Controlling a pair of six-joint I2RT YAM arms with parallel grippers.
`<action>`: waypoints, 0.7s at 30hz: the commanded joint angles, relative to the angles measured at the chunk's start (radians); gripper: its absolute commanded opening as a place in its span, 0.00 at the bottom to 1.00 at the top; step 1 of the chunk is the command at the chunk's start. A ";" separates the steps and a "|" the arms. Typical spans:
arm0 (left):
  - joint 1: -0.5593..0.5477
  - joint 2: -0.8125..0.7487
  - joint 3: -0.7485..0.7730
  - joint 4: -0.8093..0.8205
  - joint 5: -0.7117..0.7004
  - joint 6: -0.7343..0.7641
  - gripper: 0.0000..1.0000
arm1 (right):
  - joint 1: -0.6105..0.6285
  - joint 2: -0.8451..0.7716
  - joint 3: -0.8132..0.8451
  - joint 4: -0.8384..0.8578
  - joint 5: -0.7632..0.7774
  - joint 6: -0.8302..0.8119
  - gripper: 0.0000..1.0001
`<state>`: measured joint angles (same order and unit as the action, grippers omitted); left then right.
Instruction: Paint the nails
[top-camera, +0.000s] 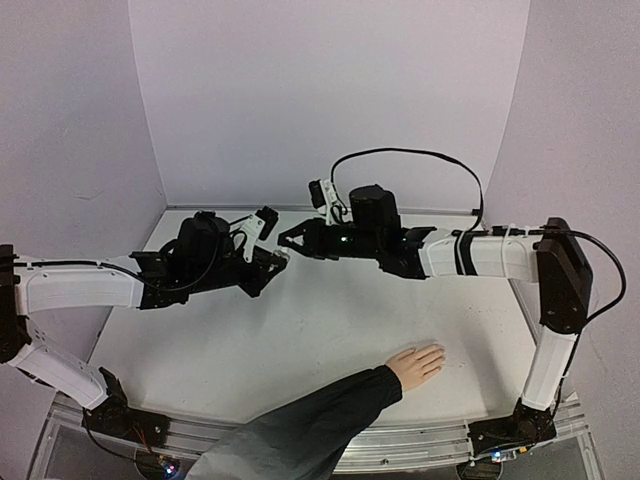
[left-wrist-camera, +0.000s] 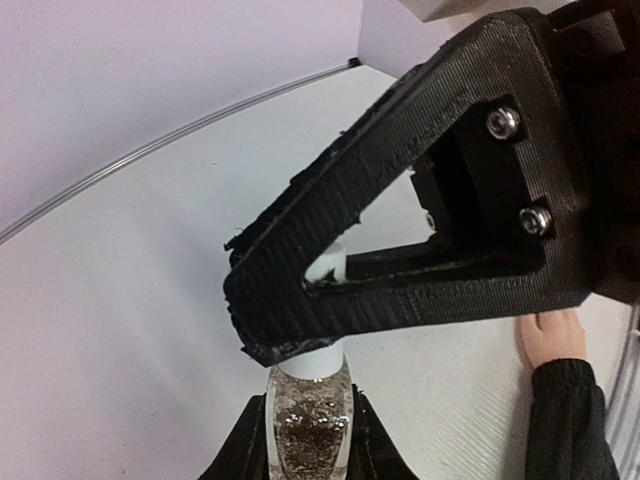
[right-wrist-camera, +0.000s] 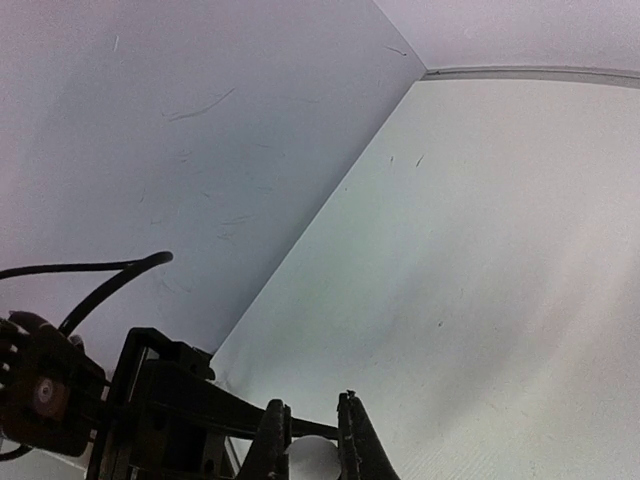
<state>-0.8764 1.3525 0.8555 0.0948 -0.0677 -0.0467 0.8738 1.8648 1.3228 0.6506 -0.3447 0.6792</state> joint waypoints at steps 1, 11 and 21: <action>0.017 -0.081 0.036 0.054 0.323 -0.047 0.00 | -0.025 -0.140 -0.072 0.138 -0.287 -0.176 0.00; 0.077 0.059 0.211 0.060 1.229 -0.200 0.00 | -0.026 -0.326 -0.152 -0.085 -0.927 -0.641 0.00; 0.056 -0.075 0.087 0.060 0.567 -0.056 0.00 | -0.038 -0.402 -0.173 -0.109 -0.154 -0.525 0.76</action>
<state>-0.8150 1.3727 0.9943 0.1074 0.8230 -0.1631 0.8322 1.5166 1.1488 0.5423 -0.7925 0.1265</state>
